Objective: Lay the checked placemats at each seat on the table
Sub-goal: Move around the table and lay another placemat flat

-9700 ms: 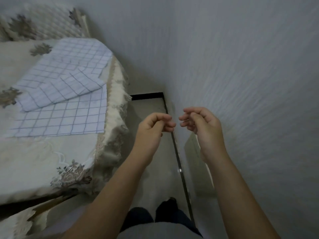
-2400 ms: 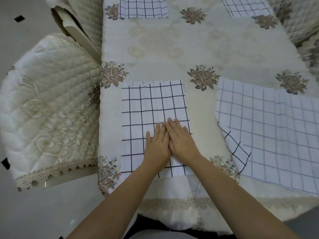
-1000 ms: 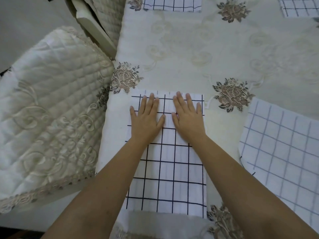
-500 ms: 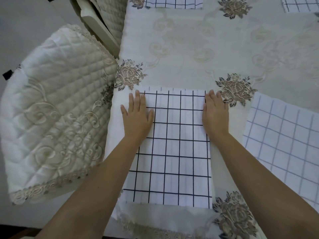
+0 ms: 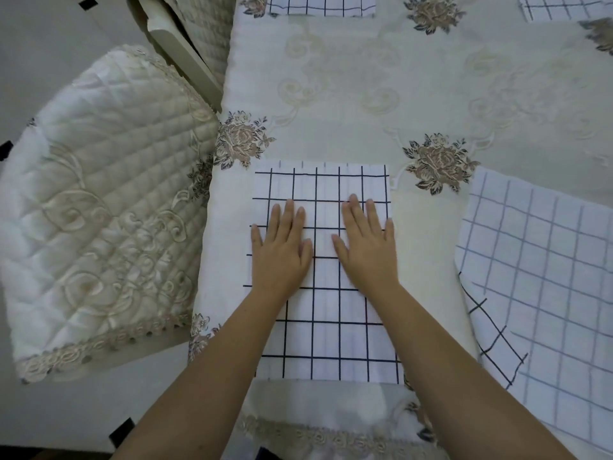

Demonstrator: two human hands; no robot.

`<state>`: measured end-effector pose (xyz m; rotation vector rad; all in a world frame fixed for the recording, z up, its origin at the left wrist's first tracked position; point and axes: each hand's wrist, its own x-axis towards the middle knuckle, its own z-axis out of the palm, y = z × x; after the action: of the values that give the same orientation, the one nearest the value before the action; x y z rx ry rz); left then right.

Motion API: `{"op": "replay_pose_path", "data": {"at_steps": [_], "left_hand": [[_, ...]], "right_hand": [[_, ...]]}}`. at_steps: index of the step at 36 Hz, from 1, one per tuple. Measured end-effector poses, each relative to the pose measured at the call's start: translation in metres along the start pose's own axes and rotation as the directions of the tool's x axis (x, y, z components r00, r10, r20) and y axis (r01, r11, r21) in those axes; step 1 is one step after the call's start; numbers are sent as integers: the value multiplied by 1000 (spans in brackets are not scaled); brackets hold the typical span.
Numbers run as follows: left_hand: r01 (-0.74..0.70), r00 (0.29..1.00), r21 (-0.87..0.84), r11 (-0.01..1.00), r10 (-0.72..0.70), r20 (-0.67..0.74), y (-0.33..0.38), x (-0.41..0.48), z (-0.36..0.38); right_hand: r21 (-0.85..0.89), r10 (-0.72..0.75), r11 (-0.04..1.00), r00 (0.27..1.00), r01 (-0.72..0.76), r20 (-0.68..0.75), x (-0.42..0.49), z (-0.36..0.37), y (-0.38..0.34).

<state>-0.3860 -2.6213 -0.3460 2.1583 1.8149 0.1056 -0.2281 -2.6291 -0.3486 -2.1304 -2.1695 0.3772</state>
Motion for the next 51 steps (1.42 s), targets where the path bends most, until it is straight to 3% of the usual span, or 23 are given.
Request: {"op": "replay_pose_path", "data": {"at_steps": [12,19,23,26,27,29,35,43,46,51], "left_hand": [[185,982,6,983,-184,-49,-43,-37,-8],[308,947,-133,942,-316,-51,-12,-40,-15],[83,995,-64,994,-87,-55,17,-54,-10],[0,996,-28,1000,3,95,29,-68,5],[-23,994,-9,1000,24,111,29,-72,9],[-49,995,16,999,48,83,28,-80,10],[-84,995,27,996,83,57,6,-91,8],[33,999,-12,999,-33,12,-41,-112,3],[49,999,-9,999,-50,-15,-50,-118,1],[58,996,-37,998,-61,-70,-49,-121,0]], "right_hand": [[52,260,964,966,-260,14,-29,-16,45],[471,366,852,902,-226,-228,-48,-28,31],[322,161,946,929,-49,-334,-66,-18,-12],[221,14,975,994,10,-108,-76,-6,-41],[200,-3,980,1000,4,-5,-79,-1,-45],[154,-17,988,999,10,47,-86,8,-46],[23,37,999,999,-37,-33,-100,12,-17],[41,145,989,989,-145,-10,-113,8,14],[77,196,978,980,-193,-35,-115,6,19],[265,255,944,945,-198,-204,-117,3,24]]}}
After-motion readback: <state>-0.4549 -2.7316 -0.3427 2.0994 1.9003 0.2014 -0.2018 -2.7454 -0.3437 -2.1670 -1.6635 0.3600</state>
